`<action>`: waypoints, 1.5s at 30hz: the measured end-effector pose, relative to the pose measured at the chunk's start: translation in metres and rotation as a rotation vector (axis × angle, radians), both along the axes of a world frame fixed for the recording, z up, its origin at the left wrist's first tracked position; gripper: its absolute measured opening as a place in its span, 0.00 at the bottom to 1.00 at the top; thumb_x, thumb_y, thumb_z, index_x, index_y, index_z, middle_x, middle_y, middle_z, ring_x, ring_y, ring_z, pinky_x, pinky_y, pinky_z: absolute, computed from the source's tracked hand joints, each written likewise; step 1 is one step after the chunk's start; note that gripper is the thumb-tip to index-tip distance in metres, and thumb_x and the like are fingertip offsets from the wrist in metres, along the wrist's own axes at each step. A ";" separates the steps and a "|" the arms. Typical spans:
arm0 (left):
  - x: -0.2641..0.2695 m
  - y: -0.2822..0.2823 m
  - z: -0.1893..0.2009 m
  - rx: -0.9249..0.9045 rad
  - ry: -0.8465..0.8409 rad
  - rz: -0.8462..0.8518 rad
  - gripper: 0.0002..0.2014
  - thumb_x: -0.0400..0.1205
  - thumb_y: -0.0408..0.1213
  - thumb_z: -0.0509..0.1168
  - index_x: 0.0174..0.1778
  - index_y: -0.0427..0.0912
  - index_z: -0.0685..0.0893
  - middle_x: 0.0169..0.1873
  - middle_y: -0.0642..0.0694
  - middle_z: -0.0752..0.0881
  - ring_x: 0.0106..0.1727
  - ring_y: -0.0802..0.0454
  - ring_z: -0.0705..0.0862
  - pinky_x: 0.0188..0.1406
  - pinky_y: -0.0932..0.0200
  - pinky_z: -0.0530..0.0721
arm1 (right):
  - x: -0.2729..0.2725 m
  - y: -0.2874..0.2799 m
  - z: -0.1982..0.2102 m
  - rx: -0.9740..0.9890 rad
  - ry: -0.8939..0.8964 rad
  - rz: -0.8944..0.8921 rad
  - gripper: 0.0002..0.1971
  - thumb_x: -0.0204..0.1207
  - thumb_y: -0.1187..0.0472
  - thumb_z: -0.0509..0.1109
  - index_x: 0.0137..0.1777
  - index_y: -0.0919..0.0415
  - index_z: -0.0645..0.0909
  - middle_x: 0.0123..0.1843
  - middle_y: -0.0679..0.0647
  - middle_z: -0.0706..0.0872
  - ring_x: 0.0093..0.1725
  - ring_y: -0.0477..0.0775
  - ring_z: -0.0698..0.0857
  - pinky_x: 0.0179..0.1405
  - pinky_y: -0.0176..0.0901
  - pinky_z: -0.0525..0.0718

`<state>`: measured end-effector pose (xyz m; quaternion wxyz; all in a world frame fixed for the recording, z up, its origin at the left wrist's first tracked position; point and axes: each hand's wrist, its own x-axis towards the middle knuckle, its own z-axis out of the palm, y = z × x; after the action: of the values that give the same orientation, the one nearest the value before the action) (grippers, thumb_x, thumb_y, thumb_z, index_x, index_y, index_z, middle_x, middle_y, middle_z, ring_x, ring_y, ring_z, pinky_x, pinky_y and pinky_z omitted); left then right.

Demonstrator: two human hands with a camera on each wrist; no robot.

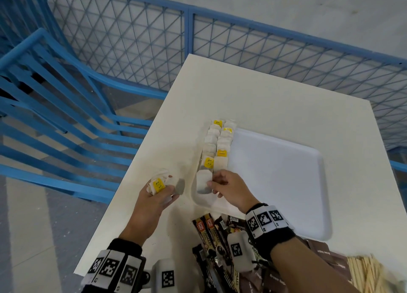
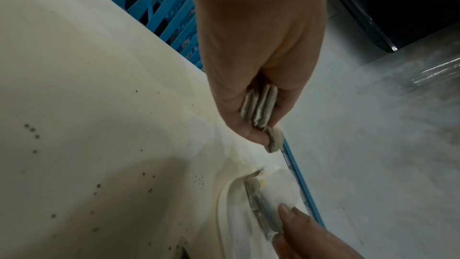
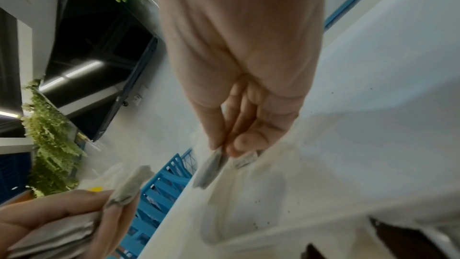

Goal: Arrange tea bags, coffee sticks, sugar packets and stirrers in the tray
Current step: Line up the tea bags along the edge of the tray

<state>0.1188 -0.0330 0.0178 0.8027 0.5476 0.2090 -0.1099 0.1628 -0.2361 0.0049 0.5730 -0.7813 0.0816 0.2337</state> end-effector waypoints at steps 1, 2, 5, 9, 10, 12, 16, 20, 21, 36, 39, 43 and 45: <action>0.000 0.001 0.001 0.005 0.002 -0.001 0.10 0.81 0.22 0.60 0.50 0.41 0.81 0.37 0.51 0.90 0.46 0.54 0.89 0.49 0.58 0.88 | 0.003 0.001 -0.001 -0.022 -0.004 -0.039 0.05 0.75 0.65 0.72 0.46 0.58 0.77 0.38 0.53 0.85 0.32 0.45 0.81 0.28 0.29 0.77; 0.000 0.001 0.001 0.008 0.001 -0.005 0.10 0.81 0.22 0.60 0.49 0.42 0.81 0.37 0.51 0.90 0.46 0.54 0.89 0.49 0.58 0.88 | 0.005 0.003 -0.003 -0.042 -0.010 -0.074 0.07 0.75 0.65 0.72 0.45 0.56 0.75 0.37 0.53 0.85 0.31 0.45 0.81 0.26 0.28 0.77; -0.001 -0.001 0.003 0.010 -0.009 -0.029 0.11 0.81 0.22 0.59 0.47 0.42 0.81 0.36 0.53 0.90 0.44 0.56 0.89 0.49 0.59 0.88 | 0.009 0.009 -0.008 -0.078 -0.034 -0.143 0.12 0.74 0.65 0.73 0.43 0.54 0.71 0.36 0.56 0.85 0.31 0.46 0.82 0.27 0.31 0.78; -0.002 -0.001 0.003 0.008 0.008 -0.026 0.11 0.81 0.21 0.59 0.48 0.41 0.81 0.36 0.51 0.89 0.42 0.56 0.89 0.46 0.60 0.88 | 0.010 0.016 -0.014 -0.113 -0.052 -0.201 0.14 0.73 0.66 0.73 0.44 0.55 0.69 0.36 0.60 0.86 0.28 0.46 0.82 0.26 0.30 0.79; -0.002 -0.001 0.002 0.010 0.015 -0.026 0.11 0.81 0.21 0.60 0.49 0.41 0.81 0.36 0.50 0.89 0.43 0.55 0.89 0.46 0.59 0.88 | 0.010 0.017 -0.015 -0.120 -0.056 -0.216 0.13 0.73 0.67 0.73 0.45 0.57 0.69 0.36 0.60 0.86 0.26 0.46 0.82 0.26 0.29 0.79; -0.002 -0.001 0.001 0.022 0.025 -0.026 0.10 0.81 0.22 0.60 0.49 0.41 0.81 0.38 0.49 0.88 0.44 0.53 0.88 0.47 0.58 0.88 | 0.010 0.018 -0.016 -0.138 -0.073 -0.238 0.13 0.74 0.68 0.72 0.47 0.61 0.69 0.36 0.62 0.86 0.25 0.47 0.81 0.24 0.28 0.79; -0.001 -0.002 0.002 0.031 0.028 -0.028 0.10 0.81 0.23 0.61 0.49 0.42 0.81 0.40 0.48 0.88 0.45 0.52 0.88 0.49 0.57 0.88 | 0.010 0.019 -0.017 -0.195 -0.098 -0.220 0.14 0.72 0.66 0.74 0.47 0.61 0.69 0.38 0.65 0.86 0.26 0.50 0.80 0.22 0.26 0.77; -0.001 -0.005 0.003 0.024 0.012 -0.047 0.10 0.80 0.22 0.62 0.48 0.41 0.81 0.36 0.49 0.89 0.42 0.54 0.88 0.43 0.60 0.88 | 0.009 0.016 -0.014 -0.266 -0.127 -0.199 0.13 0.73 0.59 0.74 0.46 0.59 0.71 0.36 0.51 0.83 0.34 0.47 0.81 0.33 0.30 0.77; 0.000 -0.006 0.003 0.019 0.010 -0.048 0.10 0.80 0.21 0.63 0.48 0.41 0.81 0.36 0.49 0.89 0.41 0.54 0.88 0.42 0.60 0.88 | 0.008 0.017 -0.010 -0.270 -0.160 -0.188 0.11 0.75 0.58 0.73 0.46 0.59 0.72 0.35 0.49 0.82 0.34 0.44 0.80 0.33 0.27 0.75; 0.003 -0.012 0.001 0.116 0.008 -0.100 0.09 0.78 0.25 0.66 0.49 0.43 0.82 0.39 0.47 0.86 0.45 0.52 0.85 0.46 0.60 0.85 | -0.014 0.016 0.020 -0.128 -0.235 0.290 0.10 0.74 0.61 0.73 0.54 0.62 0.84 0.42 0.40 0.81 0.39 0.32 0.78 0.41 0.19 0.75; 0.002 -0.009 -0.001 0.091 0.026 -0.066 0.09 0.79 0.23 0.64 0.48 0.40 0.82 0.41 0.45 0.88 0.45 0.51 0.86 0.47 0.59 0.86 | -0.017 0.009 0.014 -0.162 -0.187 0.270 0.11 0.73 0.61 0.74 0.54 0.60 0.84 0.43 0.40 0.81 0.40 0.37 0.79 0.42 0.22 0.77; 0.000 -0.007 -0.004 0.039 0.056 -0.054 0.07 0.80 0.23 0.63 0.51 0.36 0.82 0.45 0.42 0.90 0.47 0.48 0.89 0.47 0.60 0.88 | -0.018 -0.004 0.001 -0.024 -0.061 0.079 0.10 0.71 0.68 0.74 0.50 0.57 0.83 0.45 0.52 0.88 0.42 0.46 0.86 0.45 0.33 0.83; 0.000 -0.007 -0.004 0.027 0.067 -0.058 0.07 0.81 0.24 0.63 0.51 0.36 0.82 0.46 0.42 0.89 0.47 0.48 0.89 0.47 0.60 0.88 | -0.016 -0.011 -0.003 0.029 -0.020 -0.020 0.08 0.73 0.70 0.72 0.51 0.62 0.83 0.47 0.59 0.89 0.44 0.50 0.88 0.49 0.37 0.86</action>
<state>0.1186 -0.0405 0.0139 0.7841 0.5604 0.2214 -0.1487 0.1463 -0.2467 0.0023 0.5871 -0.7744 0.0804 0.2215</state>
